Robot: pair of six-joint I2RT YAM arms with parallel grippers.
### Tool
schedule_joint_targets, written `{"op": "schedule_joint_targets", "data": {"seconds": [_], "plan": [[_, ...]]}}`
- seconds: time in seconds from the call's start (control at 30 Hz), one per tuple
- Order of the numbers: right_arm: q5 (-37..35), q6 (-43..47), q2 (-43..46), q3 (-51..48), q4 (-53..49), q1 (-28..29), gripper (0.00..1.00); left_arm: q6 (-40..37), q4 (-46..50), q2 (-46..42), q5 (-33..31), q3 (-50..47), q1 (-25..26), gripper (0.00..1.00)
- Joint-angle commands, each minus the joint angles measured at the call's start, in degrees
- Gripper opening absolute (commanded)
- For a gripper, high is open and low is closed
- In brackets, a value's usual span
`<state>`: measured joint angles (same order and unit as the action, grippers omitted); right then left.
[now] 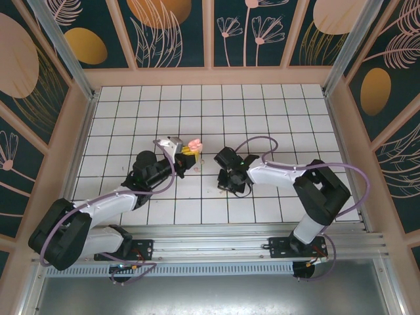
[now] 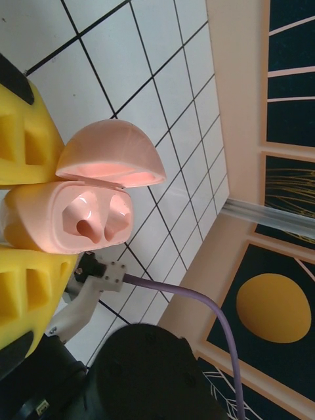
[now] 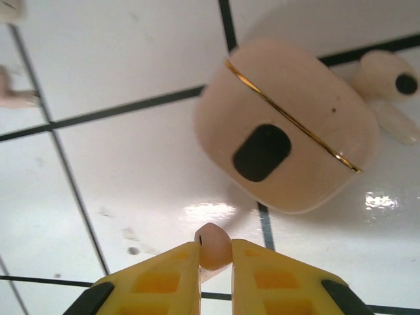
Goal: Insert the wireless bluetooth earbuds into the charging case
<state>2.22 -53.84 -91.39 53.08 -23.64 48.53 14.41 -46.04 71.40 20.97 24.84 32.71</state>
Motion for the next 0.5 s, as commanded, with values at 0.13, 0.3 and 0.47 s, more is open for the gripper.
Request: {"op": "schedule_joint_targets", "data": {"seconds": [0.13, 0.3, 0.47], "plan": [[-7.2, 1.7, 6.3, -2.7, 3.8, 1.0, 0.17, 1.6, -1.9, -1.4, 2.7, 1.3, -0.3, 0.00], [-10.2, 3.9, 10.3, -4.3, 6.3, 1.1, 0.17, 1.7, -3.0, -2.5, 2.2, 0.4, -0.3, 0.00], [-12.3, 7.4, 14.1, -6.0, 10.1, 1.1, 0.17, 2.1, -3.7, -3.5, 1.3, -0.5, -0.3, 0.00]]}}
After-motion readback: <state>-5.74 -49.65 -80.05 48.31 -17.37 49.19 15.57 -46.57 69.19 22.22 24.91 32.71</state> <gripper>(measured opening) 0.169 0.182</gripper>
